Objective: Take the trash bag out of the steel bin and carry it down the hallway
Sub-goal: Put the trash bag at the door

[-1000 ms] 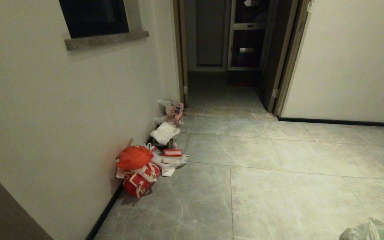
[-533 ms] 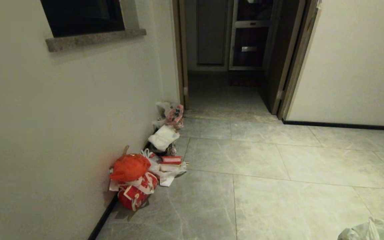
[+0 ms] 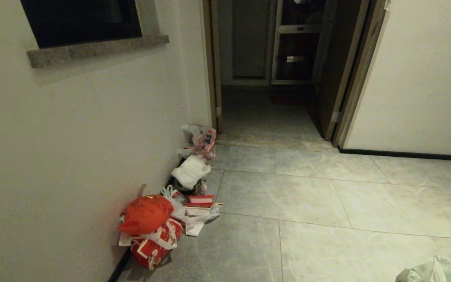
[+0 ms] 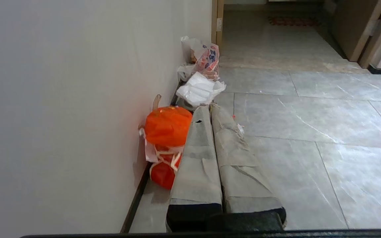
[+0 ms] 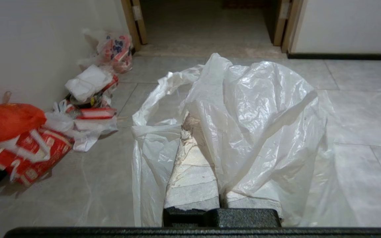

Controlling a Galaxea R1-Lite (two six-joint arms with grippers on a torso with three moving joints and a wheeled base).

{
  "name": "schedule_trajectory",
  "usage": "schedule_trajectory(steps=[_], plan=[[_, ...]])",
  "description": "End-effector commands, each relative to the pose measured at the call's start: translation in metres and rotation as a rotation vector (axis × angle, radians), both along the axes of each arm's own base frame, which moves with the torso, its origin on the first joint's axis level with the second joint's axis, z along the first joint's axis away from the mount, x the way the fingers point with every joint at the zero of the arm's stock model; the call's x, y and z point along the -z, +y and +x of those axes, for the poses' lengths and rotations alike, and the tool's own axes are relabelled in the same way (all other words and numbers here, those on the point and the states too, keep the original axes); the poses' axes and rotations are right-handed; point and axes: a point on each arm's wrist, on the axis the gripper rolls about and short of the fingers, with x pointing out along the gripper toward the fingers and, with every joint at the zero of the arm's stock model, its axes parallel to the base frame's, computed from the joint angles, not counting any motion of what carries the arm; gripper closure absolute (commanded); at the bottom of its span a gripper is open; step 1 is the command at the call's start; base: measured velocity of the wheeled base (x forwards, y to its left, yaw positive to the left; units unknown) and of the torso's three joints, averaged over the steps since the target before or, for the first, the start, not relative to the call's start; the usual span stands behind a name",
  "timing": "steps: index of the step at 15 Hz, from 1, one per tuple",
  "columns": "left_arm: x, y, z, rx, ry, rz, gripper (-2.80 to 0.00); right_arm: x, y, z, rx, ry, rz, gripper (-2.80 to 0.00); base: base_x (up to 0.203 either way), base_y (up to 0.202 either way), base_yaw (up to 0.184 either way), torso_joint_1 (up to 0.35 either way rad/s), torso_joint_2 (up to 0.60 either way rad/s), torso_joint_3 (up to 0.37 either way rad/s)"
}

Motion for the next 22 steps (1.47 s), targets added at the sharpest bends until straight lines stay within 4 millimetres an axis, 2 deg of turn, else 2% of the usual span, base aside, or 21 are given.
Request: schedule_trajectory(steps=[1,22], plan=[[0.0004,0.0000,0.0001,0.000,0.001,0.000,0.00,-0.0001,0.0000,0.0001,-0.001,0.001,0.000,0.00,0.193,0.000,0.000,0.002,0.00,0.007],[0.0003,0.0000,0.0001,0.000,0.001,0.000,0.00,-0.0001,0.0000,0.0001,-0.001,0.001,0.000,0.00,0.191,0.000,0.001,0.001,0.00,0.003]])
